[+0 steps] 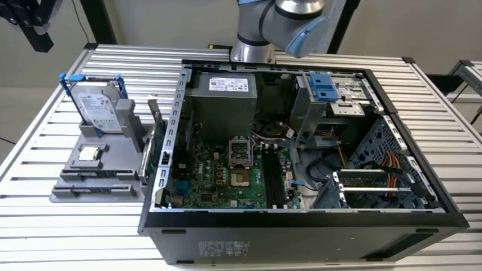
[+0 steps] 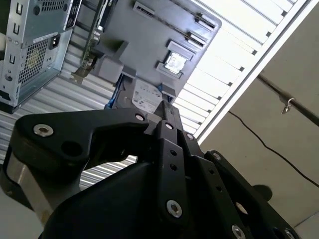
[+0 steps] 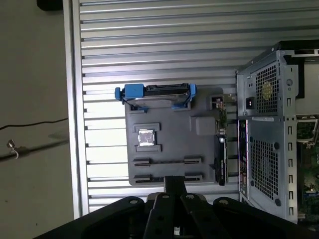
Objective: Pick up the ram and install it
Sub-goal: 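Reach for the ram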
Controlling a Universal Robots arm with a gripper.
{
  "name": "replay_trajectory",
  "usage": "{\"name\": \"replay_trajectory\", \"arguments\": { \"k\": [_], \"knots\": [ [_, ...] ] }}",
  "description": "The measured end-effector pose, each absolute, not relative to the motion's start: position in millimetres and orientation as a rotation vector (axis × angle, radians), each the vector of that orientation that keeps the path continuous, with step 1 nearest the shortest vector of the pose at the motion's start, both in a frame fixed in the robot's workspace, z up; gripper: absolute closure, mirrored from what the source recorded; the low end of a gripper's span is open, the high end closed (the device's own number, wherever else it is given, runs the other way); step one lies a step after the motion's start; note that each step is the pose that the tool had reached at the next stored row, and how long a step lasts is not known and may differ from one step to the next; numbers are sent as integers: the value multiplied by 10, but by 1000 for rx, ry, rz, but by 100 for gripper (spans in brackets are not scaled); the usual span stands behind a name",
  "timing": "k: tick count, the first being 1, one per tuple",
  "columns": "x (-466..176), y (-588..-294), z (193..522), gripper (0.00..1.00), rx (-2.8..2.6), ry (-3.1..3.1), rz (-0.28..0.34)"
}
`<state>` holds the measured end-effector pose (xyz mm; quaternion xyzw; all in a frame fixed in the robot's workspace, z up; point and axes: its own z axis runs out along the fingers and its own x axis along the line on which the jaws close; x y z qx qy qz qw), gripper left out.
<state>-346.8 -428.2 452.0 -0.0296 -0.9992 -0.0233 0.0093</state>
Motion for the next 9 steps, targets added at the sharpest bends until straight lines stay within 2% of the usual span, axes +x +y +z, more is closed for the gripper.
{"name": "replay_trajectory", "arguments": {
  "k": [9],
  "knots": [
    [-3435, -4427, 4498, 100, -92, -3121, -73]
  ]
}}
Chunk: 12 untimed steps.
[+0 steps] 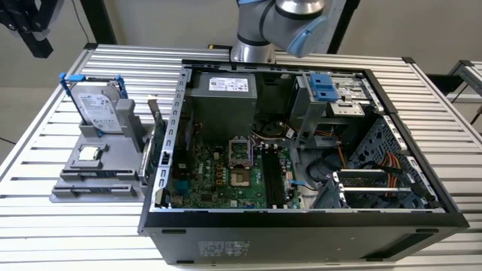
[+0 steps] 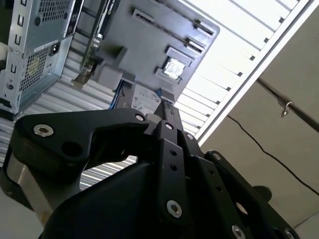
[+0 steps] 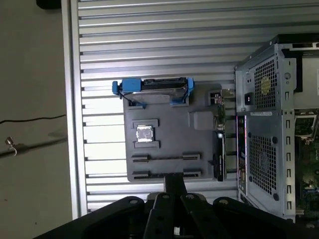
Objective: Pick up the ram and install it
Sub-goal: 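Pick up the ram and move it above insertion slot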
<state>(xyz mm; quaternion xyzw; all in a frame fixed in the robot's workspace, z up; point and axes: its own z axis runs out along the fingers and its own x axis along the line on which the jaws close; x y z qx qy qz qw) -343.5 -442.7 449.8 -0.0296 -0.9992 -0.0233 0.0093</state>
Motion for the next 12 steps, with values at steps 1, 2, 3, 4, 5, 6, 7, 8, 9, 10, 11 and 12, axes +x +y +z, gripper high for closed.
{"name": "replay_trajectory", "arguments": {
  "k": [1, 2, 3, 4, 5, 6, 7, 8, 9, 10, 11, 12],
  "knots": [
    [-3435, -4465, 4491, 100, -92, -3121, -73],
    [-3434, -4504, 4482, 100, -92, -3121, -73],
    [-3433, -4538, 4473, 100, -92, -3121, -73],
    [-3433, -4570, 4463, 100, -92, -3121, -73],
    [-3432, -4603, 4452, 100, -92, -3121, -73],
    [-3432, -4633, 4441, 100, -92, -3121, -73],
    [-3433, -4664, 4430, 100, -93, -3121, -73],
    [-3433, -4692, 4419, 100, -93, -3121, -73],
    [-3432, -4717, 4407, 100, -92, -3121, -73],
    [-3433, -4736, 4395, 100, -92, -3121, -73],
    [-3433, -4750, 4382, 100, -92, -3121, -73],
    [-3432, -4761, 4370, 100, -92, -3121, -73]
  ]
}}
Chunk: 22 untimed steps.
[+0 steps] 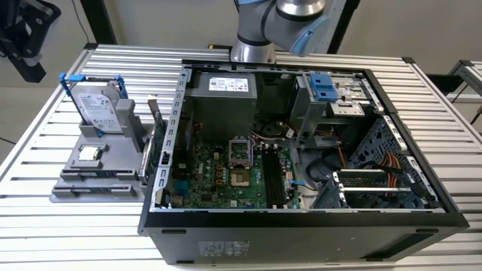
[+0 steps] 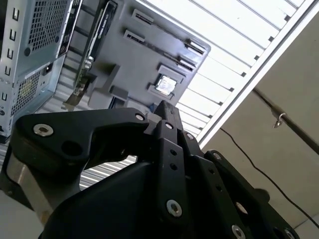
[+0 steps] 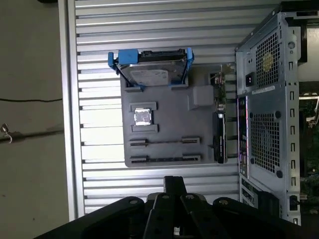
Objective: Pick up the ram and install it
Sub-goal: 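Pick up the ram and move it above insertion slot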
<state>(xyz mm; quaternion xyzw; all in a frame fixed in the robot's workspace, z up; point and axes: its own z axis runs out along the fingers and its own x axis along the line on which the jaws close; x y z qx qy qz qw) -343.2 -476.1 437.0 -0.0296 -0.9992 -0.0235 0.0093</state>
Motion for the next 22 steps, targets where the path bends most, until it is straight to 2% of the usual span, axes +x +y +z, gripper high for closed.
{"name": "replay_trajectory", "arguments": {
  "k": [22],
  "knots": [
    [-3432, -4903, 4244, 100, -93, -3121, -73]
  ]
}}
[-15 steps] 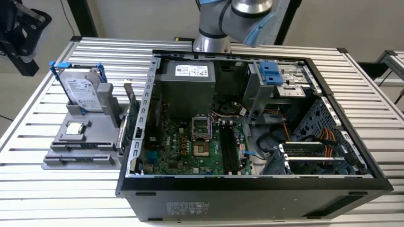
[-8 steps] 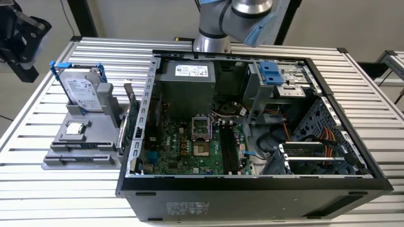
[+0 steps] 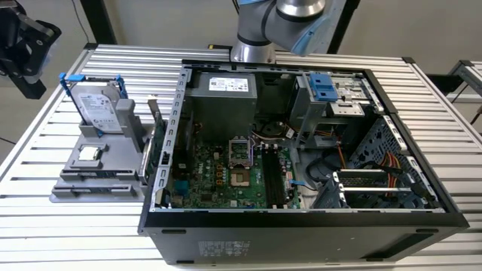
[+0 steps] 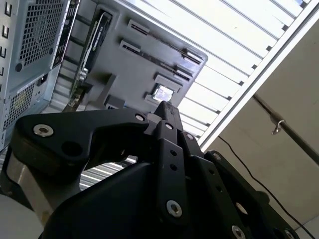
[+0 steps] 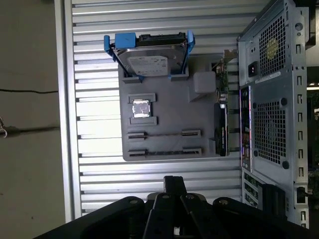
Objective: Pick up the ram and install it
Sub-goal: 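Pick up the ram and move it above insertion slot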
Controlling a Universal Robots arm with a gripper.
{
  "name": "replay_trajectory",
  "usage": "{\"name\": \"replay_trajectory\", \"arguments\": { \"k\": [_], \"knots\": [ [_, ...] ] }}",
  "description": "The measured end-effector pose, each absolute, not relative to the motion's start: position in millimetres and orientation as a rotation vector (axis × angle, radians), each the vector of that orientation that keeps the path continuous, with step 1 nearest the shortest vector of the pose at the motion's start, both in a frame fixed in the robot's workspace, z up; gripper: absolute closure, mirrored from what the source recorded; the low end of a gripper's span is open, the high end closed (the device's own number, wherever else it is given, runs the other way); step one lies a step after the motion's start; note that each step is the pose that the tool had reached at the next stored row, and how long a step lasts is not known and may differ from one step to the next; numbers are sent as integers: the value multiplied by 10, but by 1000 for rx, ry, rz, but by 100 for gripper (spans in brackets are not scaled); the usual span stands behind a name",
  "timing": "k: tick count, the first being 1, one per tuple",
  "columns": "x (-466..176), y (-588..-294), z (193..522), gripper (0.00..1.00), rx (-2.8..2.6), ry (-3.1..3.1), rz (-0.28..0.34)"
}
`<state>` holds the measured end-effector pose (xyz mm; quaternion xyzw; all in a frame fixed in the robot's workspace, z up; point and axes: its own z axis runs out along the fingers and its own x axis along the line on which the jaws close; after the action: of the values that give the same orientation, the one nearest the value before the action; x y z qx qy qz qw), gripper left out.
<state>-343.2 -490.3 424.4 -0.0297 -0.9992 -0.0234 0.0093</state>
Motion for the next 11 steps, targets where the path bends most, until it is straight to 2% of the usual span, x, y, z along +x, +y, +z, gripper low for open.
{"name": "replay_trajectory", "arguments": {
  "k": [11],
  "knots": [
    [-3432, -4904, 4244, 100, -75, -3121, -73]
  ]
}}
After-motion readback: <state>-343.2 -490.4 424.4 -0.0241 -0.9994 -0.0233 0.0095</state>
